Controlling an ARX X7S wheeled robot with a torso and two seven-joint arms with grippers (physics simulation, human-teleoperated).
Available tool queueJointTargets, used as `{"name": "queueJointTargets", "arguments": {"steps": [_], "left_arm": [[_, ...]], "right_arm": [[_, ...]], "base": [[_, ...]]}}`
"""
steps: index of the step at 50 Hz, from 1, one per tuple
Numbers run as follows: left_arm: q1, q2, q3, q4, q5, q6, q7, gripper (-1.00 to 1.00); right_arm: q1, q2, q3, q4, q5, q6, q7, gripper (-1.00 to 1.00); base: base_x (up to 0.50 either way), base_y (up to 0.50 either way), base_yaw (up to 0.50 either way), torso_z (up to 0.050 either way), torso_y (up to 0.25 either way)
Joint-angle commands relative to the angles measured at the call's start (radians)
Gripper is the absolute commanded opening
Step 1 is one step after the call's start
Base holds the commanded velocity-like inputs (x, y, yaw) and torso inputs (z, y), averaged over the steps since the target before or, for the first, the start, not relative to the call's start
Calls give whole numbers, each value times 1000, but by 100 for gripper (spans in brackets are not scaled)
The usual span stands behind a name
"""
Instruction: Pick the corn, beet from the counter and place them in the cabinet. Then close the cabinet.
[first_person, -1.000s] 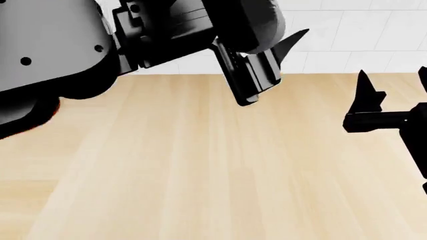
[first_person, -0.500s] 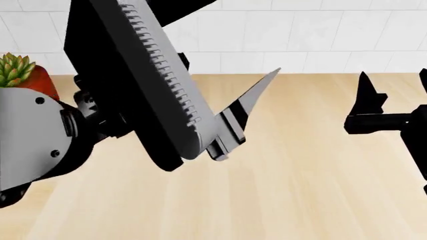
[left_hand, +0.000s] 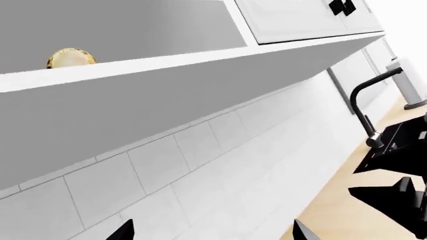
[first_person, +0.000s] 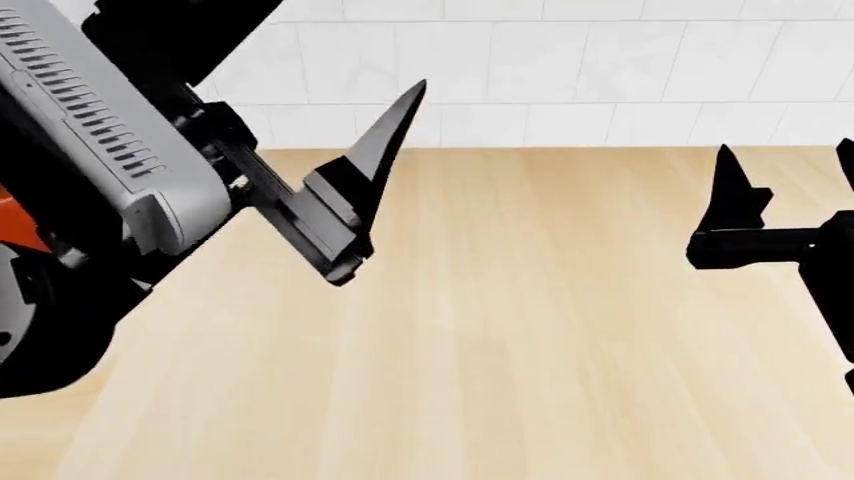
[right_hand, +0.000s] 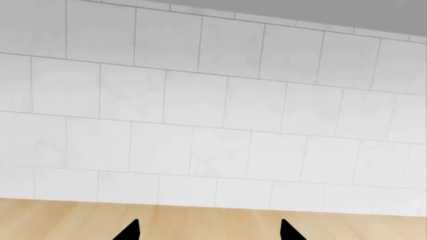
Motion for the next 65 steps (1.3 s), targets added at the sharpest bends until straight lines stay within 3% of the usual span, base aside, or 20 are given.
{"name": "queueJointTargets", "arguments": {"steps": [1, 32, 65], "left_arm": [[120, -48, -16, -37, -25, 170, 6, 100], [270, -168, -51, -8, 10, 409, -94, 100], [314, -324, -105, 56, 13, 545, -252, 100]], "right_arm": [[3, 2, -2, 1, 2, -1, 3, 100], [17, 5, -13, 0, 13, 3, 15, 100], [36, 4, -34, 7, 12, 4, 19, 100]], "base": [[0, 0, 0, 0, 0], [0, 0, 0, 0, 0], [0, 0, 0, 0, 0]]}}
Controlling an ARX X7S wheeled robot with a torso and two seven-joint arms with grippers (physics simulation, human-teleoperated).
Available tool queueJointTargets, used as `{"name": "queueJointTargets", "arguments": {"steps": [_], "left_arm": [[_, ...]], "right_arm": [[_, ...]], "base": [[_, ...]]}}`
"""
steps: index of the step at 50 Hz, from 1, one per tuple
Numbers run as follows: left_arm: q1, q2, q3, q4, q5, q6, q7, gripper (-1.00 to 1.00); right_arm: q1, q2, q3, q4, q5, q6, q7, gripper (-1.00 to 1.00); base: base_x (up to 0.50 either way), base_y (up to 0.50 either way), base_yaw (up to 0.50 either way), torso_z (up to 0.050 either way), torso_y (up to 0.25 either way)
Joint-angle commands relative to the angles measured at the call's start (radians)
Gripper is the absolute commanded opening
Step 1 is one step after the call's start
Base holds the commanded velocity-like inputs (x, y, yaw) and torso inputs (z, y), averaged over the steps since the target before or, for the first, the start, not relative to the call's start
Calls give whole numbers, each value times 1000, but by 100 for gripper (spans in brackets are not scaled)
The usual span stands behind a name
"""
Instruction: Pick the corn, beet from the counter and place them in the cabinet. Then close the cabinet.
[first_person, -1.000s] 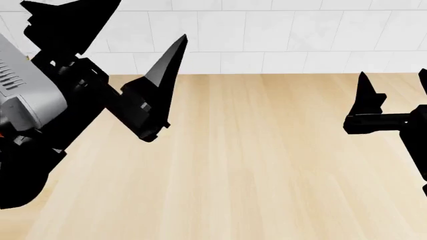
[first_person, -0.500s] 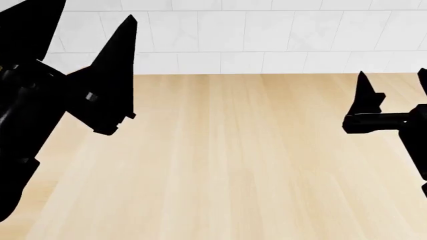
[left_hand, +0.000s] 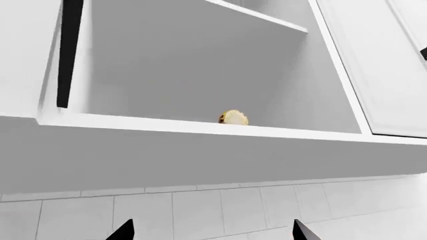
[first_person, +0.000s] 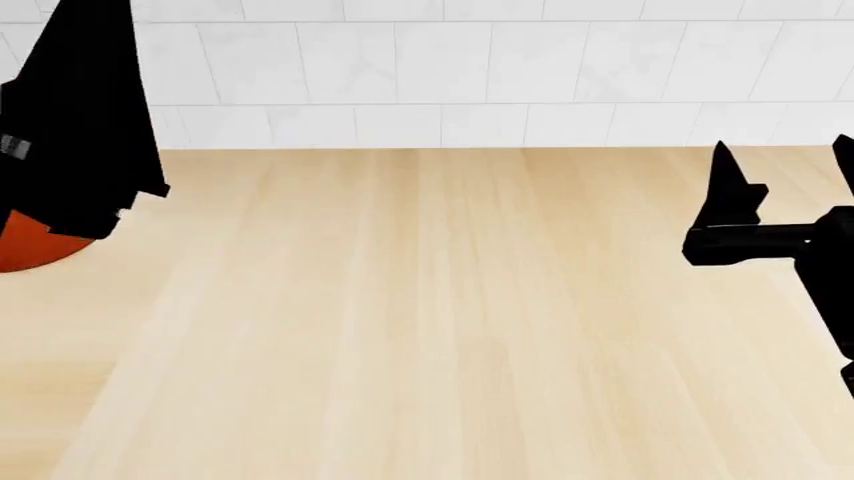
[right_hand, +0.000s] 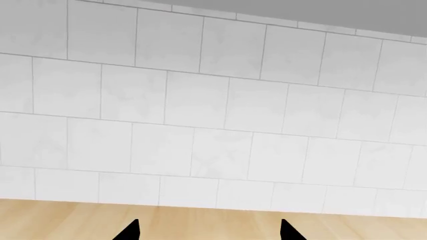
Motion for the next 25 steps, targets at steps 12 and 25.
{"name": "queueJointTargets", "arguments": {"steps": [12, 25], "left_arm": [[4, -107, -46, 38, -43, 91, -56, 100], [-71, -124, -107, 35, -168, 54, -12, 100]], "right_arm": [[16, -4, -20, 4, -5, 0, 3, 100], [25, -5, -24, 4, 4, 4, 12, 100]], "base": [[0, 0, 0, 0, 0], [0, 0, 0, 0, 0]]}}
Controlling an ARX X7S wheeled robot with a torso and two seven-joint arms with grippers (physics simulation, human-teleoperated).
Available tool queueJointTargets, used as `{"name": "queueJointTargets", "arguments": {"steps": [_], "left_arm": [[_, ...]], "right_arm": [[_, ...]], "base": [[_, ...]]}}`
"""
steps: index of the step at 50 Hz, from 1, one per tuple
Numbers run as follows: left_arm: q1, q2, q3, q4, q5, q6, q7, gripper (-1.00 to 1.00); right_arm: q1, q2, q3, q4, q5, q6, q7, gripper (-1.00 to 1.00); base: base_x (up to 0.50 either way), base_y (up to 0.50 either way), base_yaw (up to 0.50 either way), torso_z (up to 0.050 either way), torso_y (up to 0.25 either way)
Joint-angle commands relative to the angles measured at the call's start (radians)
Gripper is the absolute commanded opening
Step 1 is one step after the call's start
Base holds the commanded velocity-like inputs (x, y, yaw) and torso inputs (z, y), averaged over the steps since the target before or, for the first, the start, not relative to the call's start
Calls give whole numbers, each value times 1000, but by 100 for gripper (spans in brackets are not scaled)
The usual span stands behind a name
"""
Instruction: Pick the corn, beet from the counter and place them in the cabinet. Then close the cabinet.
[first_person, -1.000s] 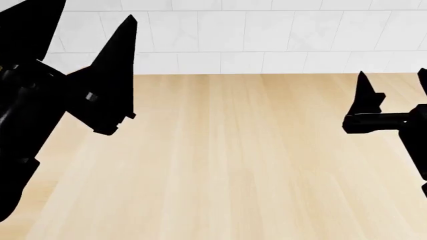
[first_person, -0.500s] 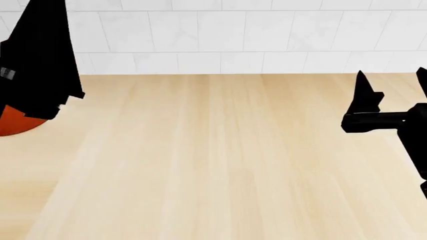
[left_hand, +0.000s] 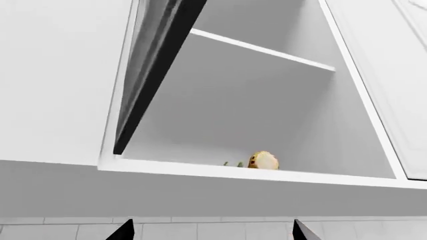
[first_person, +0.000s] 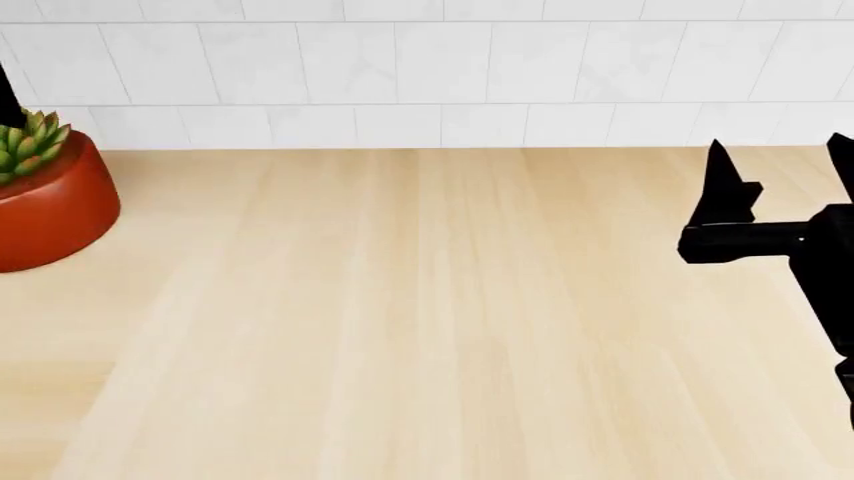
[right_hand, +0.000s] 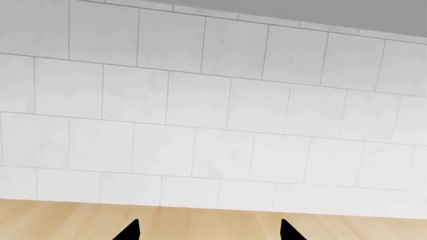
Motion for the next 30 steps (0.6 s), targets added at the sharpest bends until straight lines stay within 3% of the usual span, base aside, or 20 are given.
{"name": "queueJointTargets", "arguments": {"steps": [1, 14, 30], "left_arm": [[-43, -24, -44, -2, -94, 11, 29, 100], [25, -10, -37, -48, -216, 267, 148, 100], [28, -11, -66, -58, -310, 330, 202, 100]], "right_arm": [[9, 0, -5, 1, 6, 2, 5, 100], [27, 0, -18, 4, 10, 8, 9, 100], [43, -9, -41, 4, 9, 14, 18, 100]], "base": [[0, 0, 0, 0, 0], [0, 0, 0, 0, 0], [0, 0, 0, 0, 0]]}}
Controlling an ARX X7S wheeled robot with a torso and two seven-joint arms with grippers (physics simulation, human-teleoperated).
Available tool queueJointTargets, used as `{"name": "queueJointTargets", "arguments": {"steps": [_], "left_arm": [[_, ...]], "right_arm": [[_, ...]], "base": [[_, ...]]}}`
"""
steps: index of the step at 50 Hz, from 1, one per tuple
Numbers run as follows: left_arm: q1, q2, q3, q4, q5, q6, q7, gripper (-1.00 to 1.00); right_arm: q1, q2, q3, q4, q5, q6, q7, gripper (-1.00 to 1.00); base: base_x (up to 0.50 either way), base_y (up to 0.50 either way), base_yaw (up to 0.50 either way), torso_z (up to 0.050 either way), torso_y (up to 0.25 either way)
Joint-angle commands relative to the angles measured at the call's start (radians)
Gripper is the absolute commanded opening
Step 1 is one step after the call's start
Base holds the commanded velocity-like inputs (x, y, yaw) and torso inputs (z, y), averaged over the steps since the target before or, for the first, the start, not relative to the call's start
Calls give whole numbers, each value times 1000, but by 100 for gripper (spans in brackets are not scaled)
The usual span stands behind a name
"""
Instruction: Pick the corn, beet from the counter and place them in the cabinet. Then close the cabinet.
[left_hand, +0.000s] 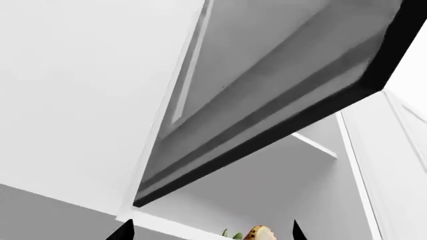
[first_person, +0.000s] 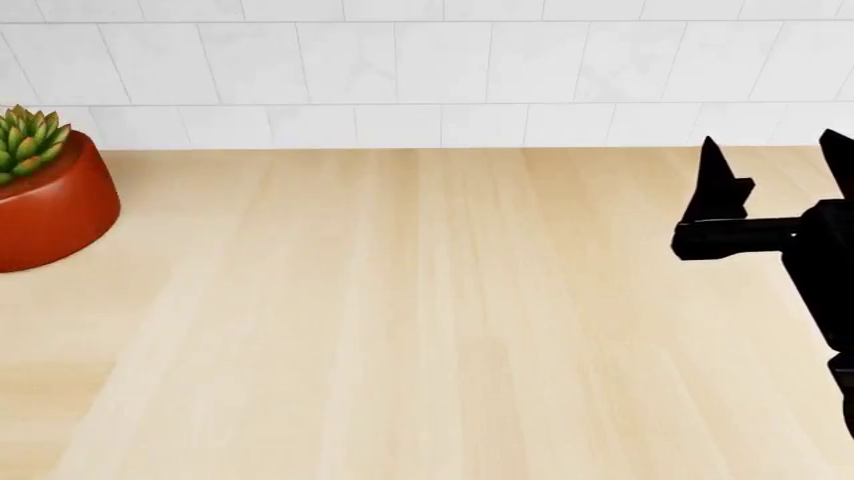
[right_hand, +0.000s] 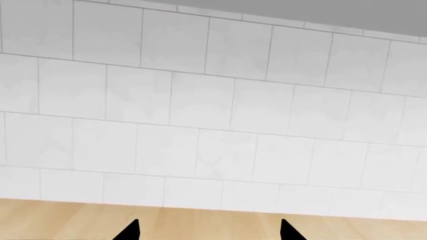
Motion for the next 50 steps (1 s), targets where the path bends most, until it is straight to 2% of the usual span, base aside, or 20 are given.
{"name": "queueJointTargets", "arguments": {"steps": [1, 12, 23, 46, 50], "left_arm": [[10, -9, -18, -8, -64, 66, 38, 100], [-40, 10, -65, -22, -142, 24, 94, 100], [-98, 46, -103, -57, -179, -52, 97, 100], [-165, 38, -169, -70, -209, -99, 68, 100], [-209, 69, -176, -94, -223, -189, 83, 100]], "right_arm": [[12, -4, -14, -2, 4, 6, 9, 100], [31, -9, -32, 1, 2, 12, 12, 100], [30, -11, -39, 5, -5, 6, 8, 100], [50, -10, -52, 7, 2, 12, 15, 100], [56, -11, -57, 9, 1, 13, 15, 100]], "base": [[0, 0, 0, 0, 0], [0, 0, 0, 0, 0], [0, 0, 0, 0, 0], [0, 0, 0, 1, 0], [0, 0, 0, 3, 0]]}}
